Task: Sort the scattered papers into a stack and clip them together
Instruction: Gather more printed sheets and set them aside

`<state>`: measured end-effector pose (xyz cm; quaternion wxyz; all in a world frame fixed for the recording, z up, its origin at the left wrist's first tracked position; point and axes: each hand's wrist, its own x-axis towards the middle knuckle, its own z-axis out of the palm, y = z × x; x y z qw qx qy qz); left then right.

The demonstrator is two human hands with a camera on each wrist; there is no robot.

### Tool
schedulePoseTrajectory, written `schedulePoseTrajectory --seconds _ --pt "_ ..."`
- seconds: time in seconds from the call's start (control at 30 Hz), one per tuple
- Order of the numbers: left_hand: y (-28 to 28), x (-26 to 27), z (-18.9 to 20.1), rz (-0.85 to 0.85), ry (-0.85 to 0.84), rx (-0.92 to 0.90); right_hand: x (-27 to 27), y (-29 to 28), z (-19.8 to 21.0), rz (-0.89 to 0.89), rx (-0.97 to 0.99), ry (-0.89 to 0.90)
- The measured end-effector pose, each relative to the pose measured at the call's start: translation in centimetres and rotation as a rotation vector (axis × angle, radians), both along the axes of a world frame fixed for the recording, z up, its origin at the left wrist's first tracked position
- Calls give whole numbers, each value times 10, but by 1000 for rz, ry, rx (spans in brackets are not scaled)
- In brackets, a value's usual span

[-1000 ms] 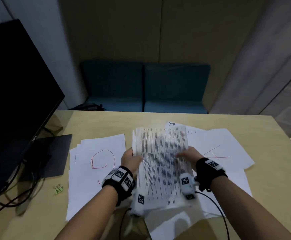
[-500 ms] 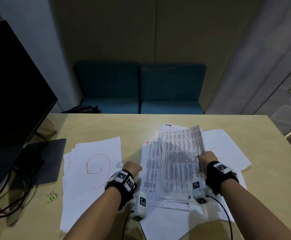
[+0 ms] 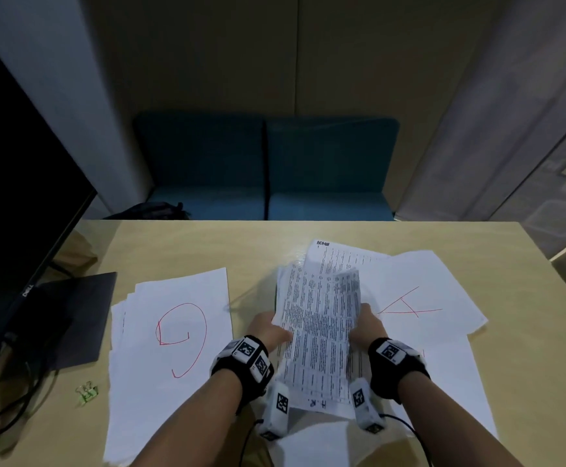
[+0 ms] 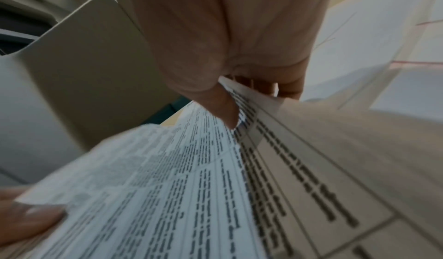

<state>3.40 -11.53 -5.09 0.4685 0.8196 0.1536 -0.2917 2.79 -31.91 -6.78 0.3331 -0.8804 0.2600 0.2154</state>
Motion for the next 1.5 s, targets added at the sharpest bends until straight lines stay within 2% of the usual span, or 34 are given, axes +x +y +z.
schedulePoseTrajectory --seconds 0.17,0.27,0.33,0.4,0.5,0.57,0.63,0.73,0.83,0.93,1.1,1.27,1.37,1.43,1.5 --pt "-5 6 42 -161 -322 285 5 -13 -5 -48 104 8" --pt "0 11 70 -182 -373 373 5 -17 -6 -89 189 -12" --pt "8 15 85 -163 -389 406 4 -21 -6 -57 120 -76" --pt "19 20 94 -155 -390 453 1 -26 -4 50 -63 -92" --pt "42 29 96 -151 -363 507 -9 -28 2 362 -398 29" --pt "57 31 94 -116 -328 521 -14 -27 -1 521 -511 88" --pt "68 30 86 -61 -248 486 -18 -24 -6 536 -524 94" --pt "76 17 64 46 -119 364 -20 -13 -9 464 -533 64" --pt "82 2 36 89 15 325 -16 -2 -6 404 -533 54" --pt "85 -14 15 122 99 275 -11 1 -3 478 -603 78" --pt "79 -38 13 150 119 235 -7 10 0 576 -689 143" --pt "81 -47 6 164 109 188 -5 9 13 476 -630 -55" --pt "83 -49 11 168 120 140 0 20 28 378 -550 -273" --pt "82 -49 15 177 125 115 0 33 37 465 -525 -414" --pt "81 -49 19 253 118 53 -3 48 42 647 -453 -556"
